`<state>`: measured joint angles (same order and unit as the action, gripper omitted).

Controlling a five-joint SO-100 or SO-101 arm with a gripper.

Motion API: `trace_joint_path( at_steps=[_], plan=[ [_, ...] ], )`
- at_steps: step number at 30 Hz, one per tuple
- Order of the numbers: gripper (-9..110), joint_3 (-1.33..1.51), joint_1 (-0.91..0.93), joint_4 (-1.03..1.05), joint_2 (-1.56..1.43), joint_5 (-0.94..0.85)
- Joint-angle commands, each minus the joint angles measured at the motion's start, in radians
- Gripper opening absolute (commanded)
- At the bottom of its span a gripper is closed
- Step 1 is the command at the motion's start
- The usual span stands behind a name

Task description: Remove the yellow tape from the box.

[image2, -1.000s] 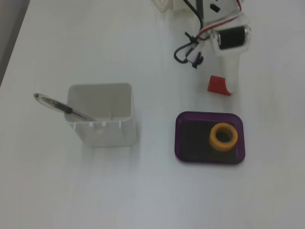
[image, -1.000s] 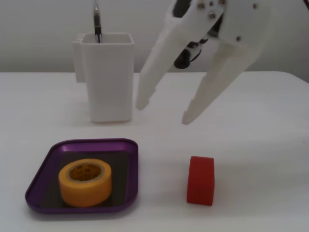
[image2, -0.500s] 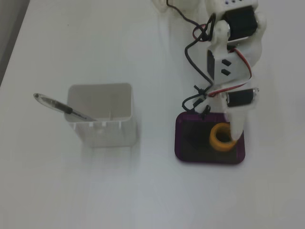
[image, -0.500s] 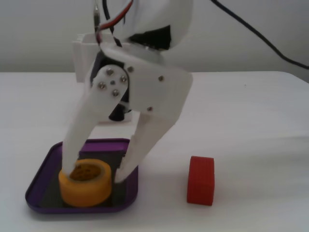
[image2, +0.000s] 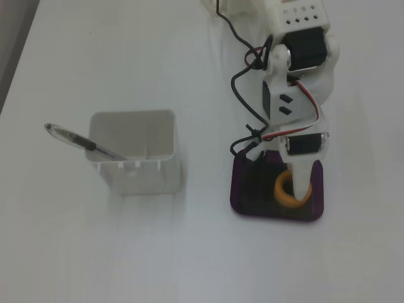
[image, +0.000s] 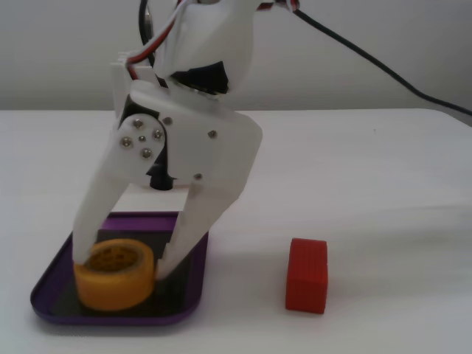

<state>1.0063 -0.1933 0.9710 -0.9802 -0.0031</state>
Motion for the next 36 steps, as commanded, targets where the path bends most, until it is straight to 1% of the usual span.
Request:
trace_joint_path(
  at_steps=[1, 7, 14, 28, 36],
  plan=[
    [18, -0.037, -0.003, 0.006, -0.054, -0.003],
    [18, -0.038, 0.003, 0.071, -0.11, -0.005],
    [18, -0.038, 0.006, 0.089, -0.167, -0.005],
    [18, -0.021, 0.008, 0.091, -0.164, -0.005],
    [18, -0.021, 0.009, 0.146, -0.16, -0.009]
  ],
)
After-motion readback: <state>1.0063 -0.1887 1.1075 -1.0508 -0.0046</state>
